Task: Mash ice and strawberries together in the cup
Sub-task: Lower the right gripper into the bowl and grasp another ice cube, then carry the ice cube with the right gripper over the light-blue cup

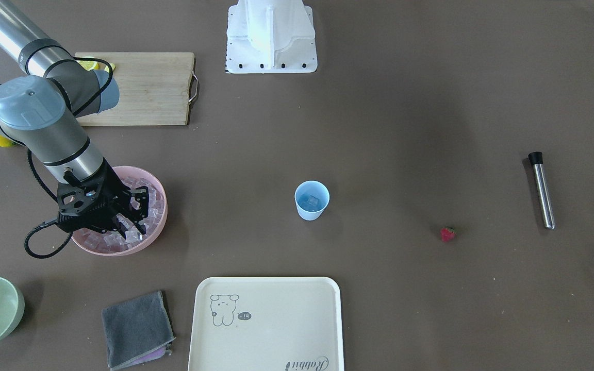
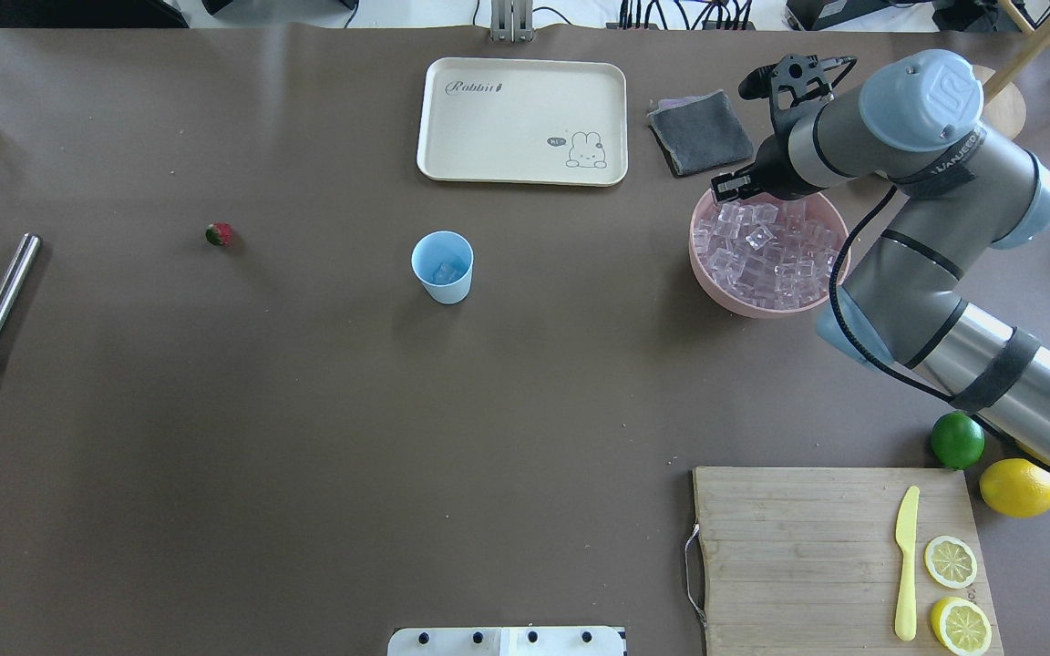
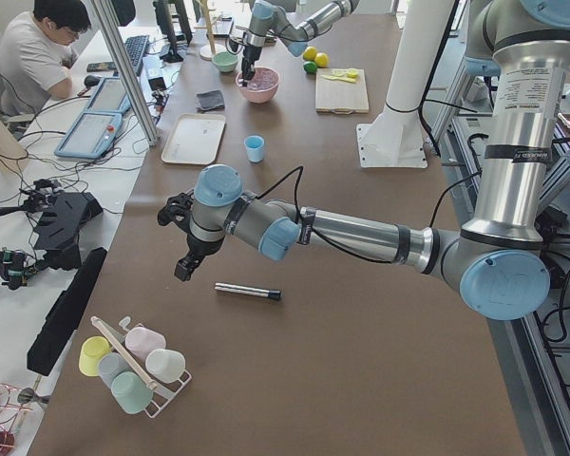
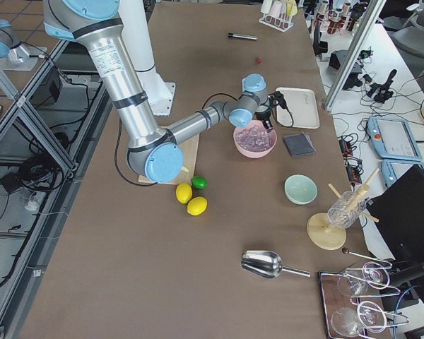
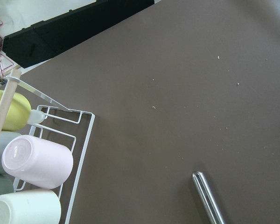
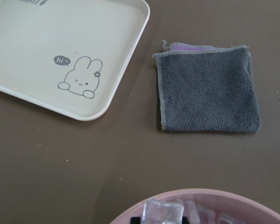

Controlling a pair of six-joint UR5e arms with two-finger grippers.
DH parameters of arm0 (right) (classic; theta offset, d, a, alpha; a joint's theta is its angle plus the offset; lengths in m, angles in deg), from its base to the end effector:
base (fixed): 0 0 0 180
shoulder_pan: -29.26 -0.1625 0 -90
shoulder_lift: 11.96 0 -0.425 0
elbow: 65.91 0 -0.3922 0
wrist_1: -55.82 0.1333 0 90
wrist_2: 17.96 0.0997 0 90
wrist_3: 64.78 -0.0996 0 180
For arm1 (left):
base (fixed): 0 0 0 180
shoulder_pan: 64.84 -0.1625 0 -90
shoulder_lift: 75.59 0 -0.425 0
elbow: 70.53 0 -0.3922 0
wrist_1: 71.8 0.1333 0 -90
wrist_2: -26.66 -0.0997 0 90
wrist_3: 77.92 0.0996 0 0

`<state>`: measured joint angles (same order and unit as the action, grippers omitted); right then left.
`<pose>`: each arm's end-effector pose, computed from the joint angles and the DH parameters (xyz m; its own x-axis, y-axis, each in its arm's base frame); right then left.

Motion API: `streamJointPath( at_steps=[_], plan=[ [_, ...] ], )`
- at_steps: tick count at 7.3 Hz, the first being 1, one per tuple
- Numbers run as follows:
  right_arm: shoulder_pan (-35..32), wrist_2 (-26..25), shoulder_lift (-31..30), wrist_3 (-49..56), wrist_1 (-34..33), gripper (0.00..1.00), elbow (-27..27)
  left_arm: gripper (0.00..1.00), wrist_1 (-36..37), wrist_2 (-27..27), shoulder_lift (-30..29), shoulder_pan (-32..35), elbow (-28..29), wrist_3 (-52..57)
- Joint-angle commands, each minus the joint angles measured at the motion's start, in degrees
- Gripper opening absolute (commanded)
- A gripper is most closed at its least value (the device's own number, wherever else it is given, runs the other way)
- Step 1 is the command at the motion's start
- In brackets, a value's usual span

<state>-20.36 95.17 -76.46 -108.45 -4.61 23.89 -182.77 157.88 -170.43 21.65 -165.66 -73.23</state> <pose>-0.3622 -0.5713 0.3497 0.6136 -0.3053 0.7282 -0.0703 0.8974 0.4355 -0.0341 -0.5493 0.5311 0.7233 0.4529 -0.5213 -0.1120 0.8218 0.5586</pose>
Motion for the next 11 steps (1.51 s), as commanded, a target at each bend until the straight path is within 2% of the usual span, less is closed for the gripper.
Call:
streamJointPath(
  at_steps=[1,2,3,4,5,6,7,8,11],
  plan=[
    [-1.1,2.9,3.4,-2.2,-12.5,0.00,8.1,0.97,0.1,0.0,-0.2,0.0,0.0,0.0],
    [-0.5,2.8,12.0,-6.0,-25.8,0.00,10.5,0.97,0.1,0.0,-0.3,-0.1,0.3,0.0],
    [1.9,1.7,18.6,-10.0,-31.5,0.00,9.8,0.97,0.1,0.0,-0.8,-0.7,0.6,0.0],
    [3.7,-0.1,21.6,-13.5,-33.4,0.00,9.7,0.97,0.1,0.0,-1.2,-1.5,1.3,0.1],
    [7.7,-4.5,25.5,-16.2,-34.4,0.00,6.6,0.97,0.1,0.0,-2.3,-1.6,2.7,0.1],
    [10.9,-9.6,31.9,-19.4,-34.2,0.00,-1.1,0.97,0.1,0.0,-2.5,-1.6,2.9,0.1],
    [13.0,-11.8,37.5,-22.3,-33.9,0.00,-9.3,0.97,0.1,0.0,-2.6,-1.7,3.1,0.0],
    [15.2,-15.0,39.5,-23.9,-33.7,0.00,-12.6,0.97,0.1,0.0,-2.9,-1.9,3.4,0.1],
    [18.6,-19.9,39.5,-25.8,-31.8,0.00,-16.7,0.97,-0.9,0.0,-2.4,-2.6,3.7,0.0]
  ],
)
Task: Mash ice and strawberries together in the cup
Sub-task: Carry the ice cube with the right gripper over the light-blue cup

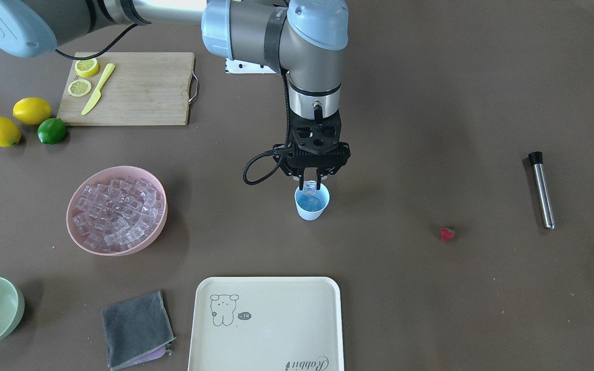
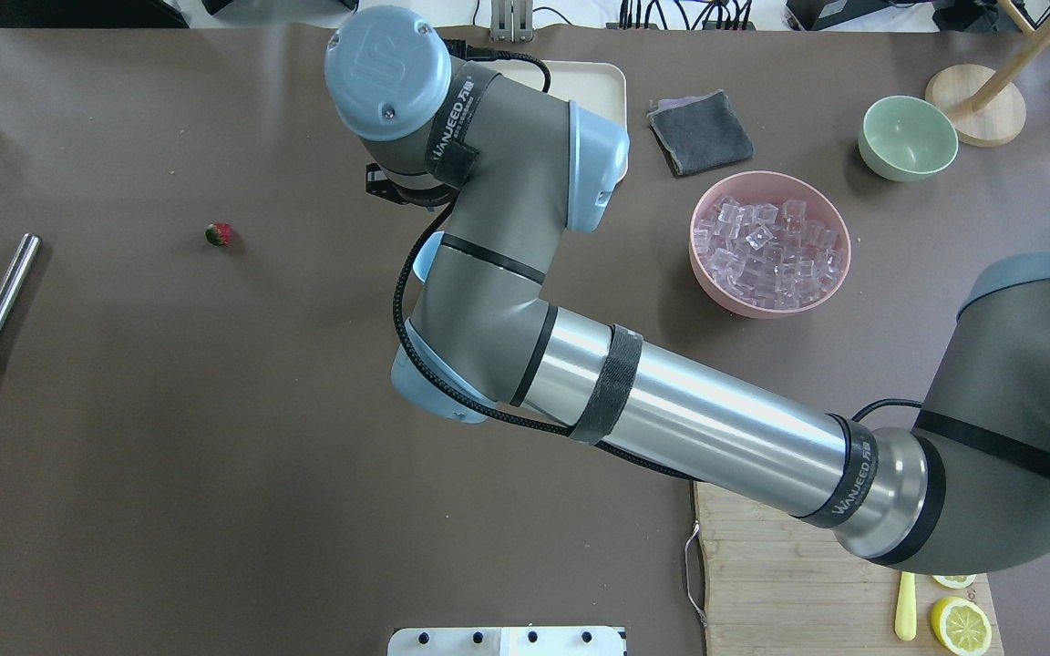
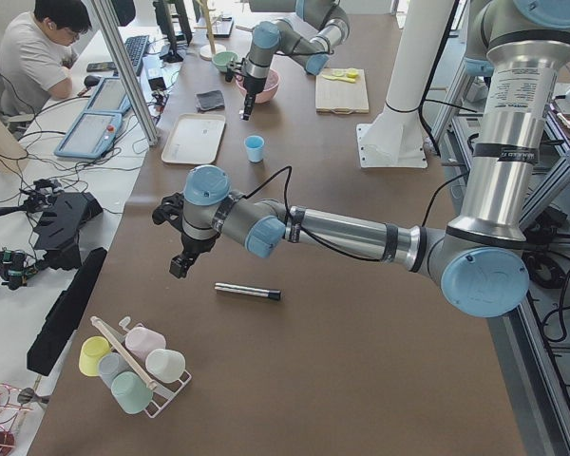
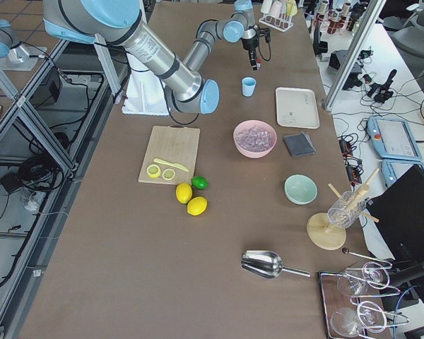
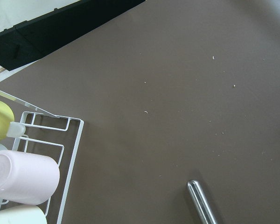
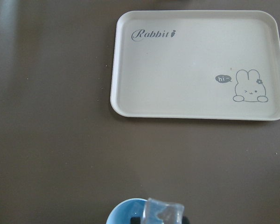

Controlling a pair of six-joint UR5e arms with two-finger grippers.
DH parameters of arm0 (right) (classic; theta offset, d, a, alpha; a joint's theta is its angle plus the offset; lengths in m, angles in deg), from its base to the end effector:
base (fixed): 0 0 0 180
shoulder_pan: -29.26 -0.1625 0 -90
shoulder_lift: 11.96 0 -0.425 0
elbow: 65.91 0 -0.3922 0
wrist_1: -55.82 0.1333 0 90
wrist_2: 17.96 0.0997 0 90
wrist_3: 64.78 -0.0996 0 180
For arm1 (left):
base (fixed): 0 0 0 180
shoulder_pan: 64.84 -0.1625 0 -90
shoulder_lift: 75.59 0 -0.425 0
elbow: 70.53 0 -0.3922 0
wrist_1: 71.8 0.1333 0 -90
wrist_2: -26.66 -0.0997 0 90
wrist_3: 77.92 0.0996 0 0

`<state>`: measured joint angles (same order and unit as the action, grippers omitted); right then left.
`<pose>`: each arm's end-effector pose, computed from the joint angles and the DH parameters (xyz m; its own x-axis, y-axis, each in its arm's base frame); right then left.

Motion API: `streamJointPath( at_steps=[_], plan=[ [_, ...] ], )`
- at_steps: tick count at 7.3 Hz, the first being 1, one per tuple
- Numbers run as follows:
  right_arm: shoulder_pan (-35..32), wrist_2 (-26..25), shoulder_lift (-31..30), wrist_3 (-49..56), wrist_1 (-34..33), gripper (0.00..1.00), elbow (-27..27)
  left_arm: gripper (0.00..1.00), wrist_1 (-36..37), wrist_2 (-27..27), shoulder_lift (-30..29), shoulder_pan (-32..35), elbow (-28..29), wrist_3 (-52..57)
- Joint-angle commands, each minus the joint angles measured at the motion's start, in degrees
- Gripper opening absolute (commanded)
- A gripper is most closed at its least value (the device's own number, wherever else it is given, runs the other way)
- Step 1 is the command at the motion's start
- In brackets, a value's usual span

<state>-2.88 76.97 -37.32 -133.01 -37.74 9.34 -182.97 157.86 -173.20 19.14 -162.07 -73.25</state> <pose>-0.5919 -0.5192 0.0410 0.7200 0.0160 0.6937 -0.2265 0.9504 0.2132 -0.0078 -0.5714 0.5357 0.7037 0.4781 -0.5256 -0.1483 0.8223 0.5494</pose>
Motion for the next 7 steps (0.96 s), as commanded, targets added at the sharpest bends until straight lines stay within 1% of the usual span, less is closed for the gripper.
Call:
streamJointPath(
  at_steps=[1,2,4,5,6,7],
  plan=[
    [2.7,-3.2,0.1,-1.2,1.7,0.00,-4.4,0.97,-1.2,0.0,0.7,-0.1,0.1,0.0],
    [3.1,-4.3,0.0,-1.2,2.5,0.00,-4.5,0.97,-1.3,0.0,0.8,-0.1,0.5,0.1],
    [4.5,-4.7,-0.4,-1.1,2.6,0.00,-4.6,0.97,-1.8,0.0,0.8,-0.2,0.6,0.0],
    [4.7,-4.8,-0.7,-1.1,3.3,0.04,-4.6,0.97,-1.8,0.0,0.9,-0.2,0.5,0.0],
    [5.3,-5.5,-2.0,-1.5,6.0,0.19,-4.6,0.97,-1.9,0.0,1.3,-0.1,0.5,0.0],
    [5.5,-5.7,-2.3,-1.6,6.7,0.29,-4.7,0.97,-1.9,0.0,1.4,-0.2,0.4,0.0]
  ],
)
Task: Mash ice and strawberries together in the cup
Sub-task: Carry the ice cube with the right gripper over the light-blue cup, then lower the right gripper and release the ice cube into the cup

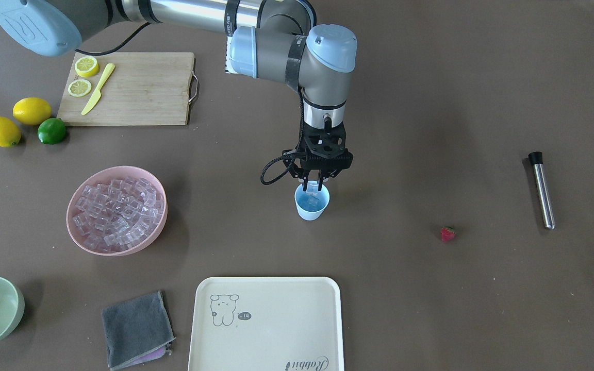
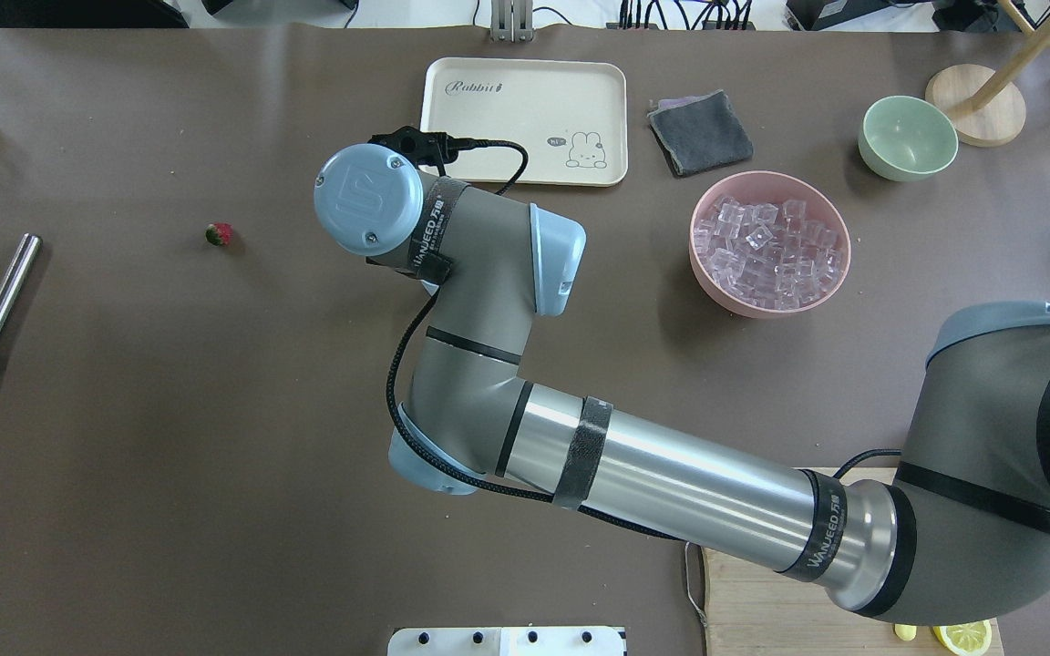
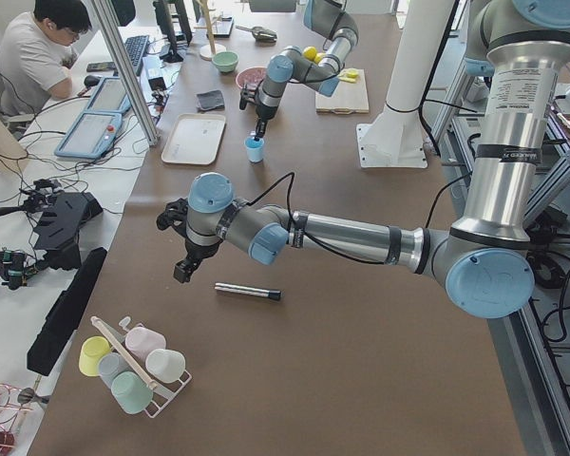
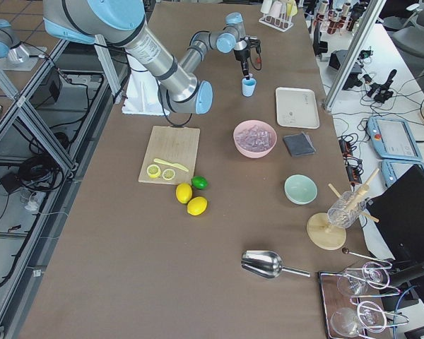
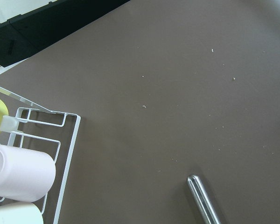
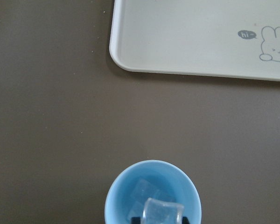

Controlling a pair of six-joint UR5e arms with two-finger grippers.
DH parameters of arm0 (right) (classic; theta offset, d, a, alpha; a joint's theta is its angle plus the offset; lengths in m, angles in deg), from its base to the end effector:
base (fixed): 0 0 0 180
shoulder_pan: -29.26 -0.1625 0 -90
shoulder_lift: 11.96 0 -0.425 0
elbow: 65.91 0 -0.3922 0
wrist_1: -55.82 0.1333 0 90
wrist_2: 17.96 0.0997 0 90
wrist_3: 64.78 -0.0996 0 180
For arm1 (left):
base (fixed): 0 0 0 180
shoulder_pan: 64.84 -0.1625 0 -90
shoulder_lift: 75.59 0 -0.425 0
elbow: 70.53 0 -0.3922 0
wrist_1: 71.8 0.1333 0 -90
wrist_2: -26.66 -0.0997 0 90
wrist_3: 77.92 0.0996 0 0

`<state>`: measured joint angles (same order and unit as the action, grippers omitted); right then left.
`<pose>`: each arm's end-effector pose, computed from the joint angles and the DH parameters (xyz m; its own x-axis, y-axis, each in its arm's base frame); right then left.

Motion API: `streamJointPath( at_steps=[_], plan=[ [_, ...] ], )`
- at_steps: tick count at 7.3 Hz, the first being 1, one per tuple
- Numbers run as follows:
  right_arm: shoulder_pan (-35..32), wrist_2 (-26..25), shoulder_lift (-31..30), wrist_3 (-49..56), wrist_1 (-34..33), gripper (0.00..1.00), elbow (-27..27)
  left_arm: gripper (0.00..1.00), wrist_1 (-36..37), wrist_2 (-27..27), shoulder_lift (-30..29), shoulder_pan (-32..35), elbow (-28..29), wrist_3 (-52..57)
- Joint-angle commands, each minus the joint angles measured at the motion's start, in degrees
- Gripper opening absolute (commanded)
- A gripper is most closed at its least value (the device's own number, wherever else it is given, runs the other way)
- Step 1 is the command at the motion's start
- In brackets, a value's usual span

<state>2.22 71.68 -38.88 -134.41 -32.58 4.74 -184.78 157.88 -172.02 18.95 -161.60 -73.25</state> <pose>-0.6546 -0.4845 0.0829 0.7466 -0.0097 0.6652 -0.2119 0.9443 0.2517 -0.0067 -0.5644 0.5476 0.7017 0.4820 -0.5247 -0.1509 0.8202 0.5518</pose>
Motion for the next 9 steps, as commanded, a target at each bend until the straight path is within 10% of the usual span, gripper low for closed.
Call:
streamJointPath(
  at_steps=[1,3,4,7,9],
  plan=[
    [0.9,-1.6,-0.9,-0.2,1.6,0.31,-0.1,0.97,0.0,0.0,0.1,0.0,-0.1,0.0],
    [1.1,-2.2,-0.9,-0.2,2.0,0.86,-0.1,0.97,0.0,0.0,0.1,0.0,-0.1,-0.1],
    [1.1,-2.1,-1.4,-1.3,2.0,0.95,0.3,0.97,0.0,0.0,-0.2,0.0,0.2,0.0],
    [-4.8,3.2,-13.6,4.3,-0.2,0.95,19.4,0.97,0.0,0.0,-4.5,-5.3,-1.6,-9.2],
    [-15.6,17.3,-24.4,15.6,-5.3,0.94,32.5,0.97,-0.2,-0.2,-8.1,-11.8,-1.9,-13.3]
  ],
)
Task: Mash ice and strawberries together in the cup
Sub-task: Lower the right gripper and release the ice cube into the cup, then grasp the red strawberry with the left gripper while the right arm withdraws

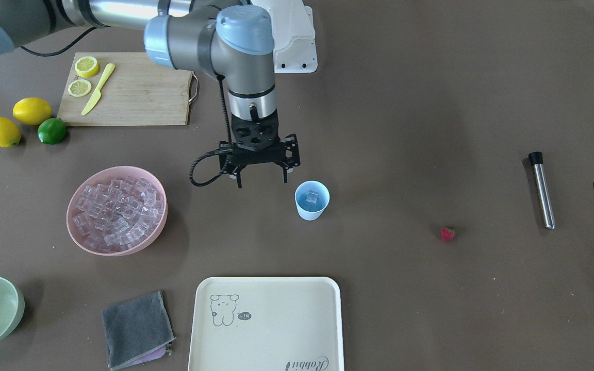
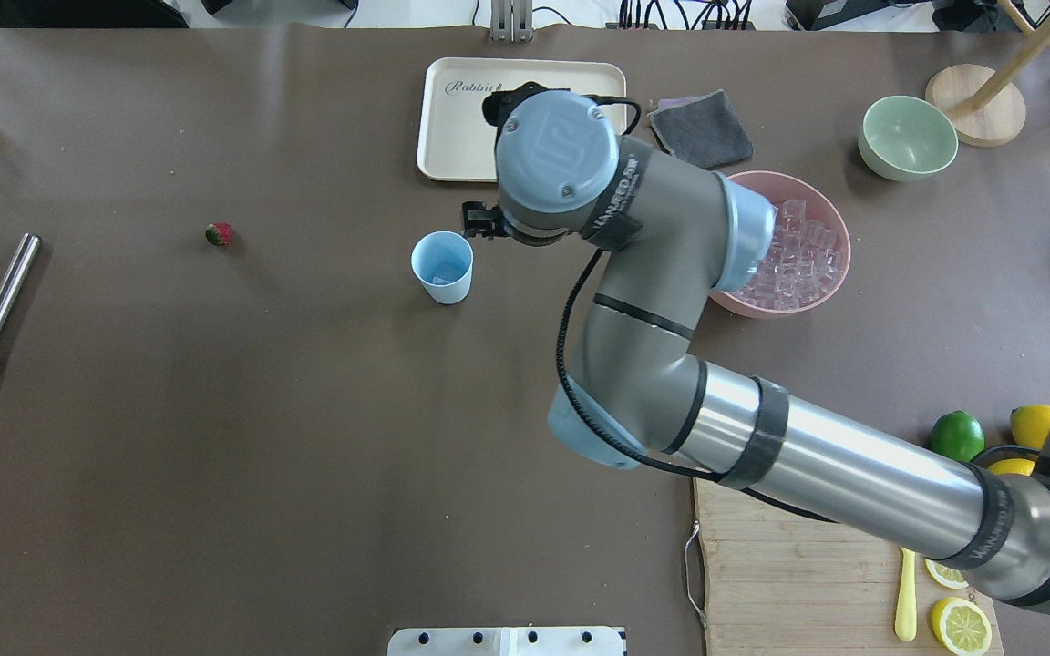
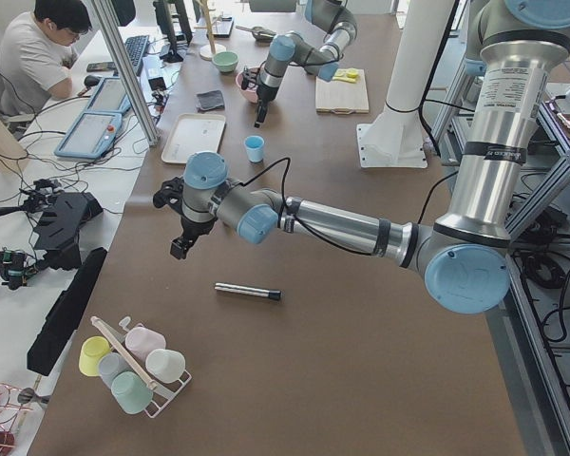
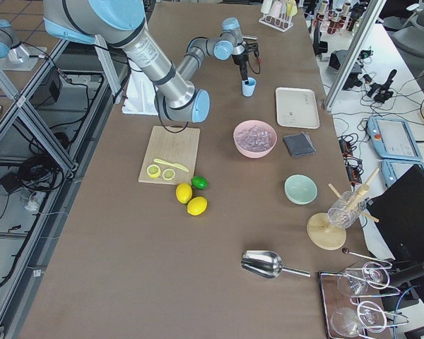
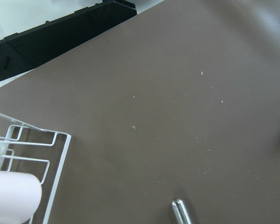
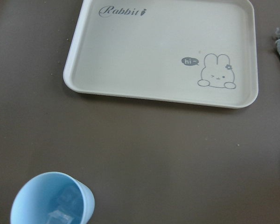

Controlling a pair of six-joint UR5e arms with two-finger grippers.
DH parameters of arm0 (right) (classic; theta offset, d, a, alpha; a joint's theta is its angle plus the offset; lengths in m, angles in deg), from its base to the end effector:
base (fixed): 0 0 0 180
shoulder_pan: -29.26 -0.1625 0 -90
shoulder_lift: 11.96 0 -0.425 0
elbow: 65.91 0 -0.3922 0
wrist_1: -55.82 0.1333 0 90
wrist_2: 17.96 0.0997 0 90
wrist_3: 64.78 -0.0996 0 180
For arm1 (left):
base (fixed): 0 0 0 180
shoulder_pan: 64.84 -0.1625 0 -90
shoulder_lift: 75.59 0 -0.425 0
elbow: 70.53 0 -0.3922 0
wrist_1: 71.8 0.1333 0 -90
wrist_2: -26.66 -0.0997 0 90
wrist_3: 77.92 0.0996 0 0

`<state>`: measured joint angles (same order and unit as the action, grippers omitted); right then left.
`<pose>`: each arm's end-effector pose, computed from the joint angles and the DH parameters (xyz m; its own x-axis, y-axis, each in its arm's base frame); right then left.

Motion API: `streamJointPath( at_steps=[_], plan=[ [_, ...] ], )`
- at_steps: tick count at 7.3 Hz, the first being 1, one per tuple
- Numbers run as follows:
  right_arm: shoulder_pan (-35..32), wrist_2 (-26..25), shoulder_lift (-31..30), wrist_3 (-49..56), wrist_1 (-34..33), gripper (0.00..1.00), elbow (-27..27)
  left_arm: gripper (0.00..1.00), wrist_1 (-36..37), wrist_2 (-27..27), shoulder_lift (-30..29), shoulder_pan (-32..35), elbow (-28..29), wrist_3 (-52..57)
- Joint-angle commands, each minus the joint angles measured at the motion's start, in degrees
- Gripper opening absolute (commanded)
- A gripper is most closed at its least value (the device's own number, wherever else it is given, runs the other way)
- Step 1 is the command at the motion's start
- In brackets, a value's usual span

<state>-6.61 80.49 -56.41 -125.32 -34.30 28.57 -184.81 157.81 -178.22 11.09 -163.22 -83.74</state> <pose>-0.4936 -0.5033 0.1467 0.6946 -0.0981 0.7127 -0.1687 0.9408 0.2939 0.0791 -0.5945 0.4706 0.6473 0.4988 -0.5764 -0.1257 0.8157 0.5646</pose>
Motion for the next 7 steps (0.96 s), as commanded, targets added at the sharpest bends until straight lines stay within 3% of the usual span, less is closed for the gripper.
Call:
streamJointPath(
  at_steps=[1,3,4,7],
  plan=[
    [-12.9,13.1,-10.9,13.0,-5.5,0.94,12.4,0.97,-0.2,-0.4,-4.0,-7.0,-0.3,-5.5],
    [-27.2,28.3,-26.5,33.7,-5.9,0.95,17.7,0.97,-1.1,-1.7,-6.8,-13.2,-0.3,-11.5],
    [-33.5,29.7,-33.0,44.3,-5.8,0.96,18.6,0.97,-1.8,-5.0,-7.1,-16.1,0.0,-12.5],
    [-44.5,35.6,-42.6,61.1,-5.9,0.97,18.2,0.97,-2.9,-13.0,-11.5,-22.7,5.8,-17.1]
  ],
)
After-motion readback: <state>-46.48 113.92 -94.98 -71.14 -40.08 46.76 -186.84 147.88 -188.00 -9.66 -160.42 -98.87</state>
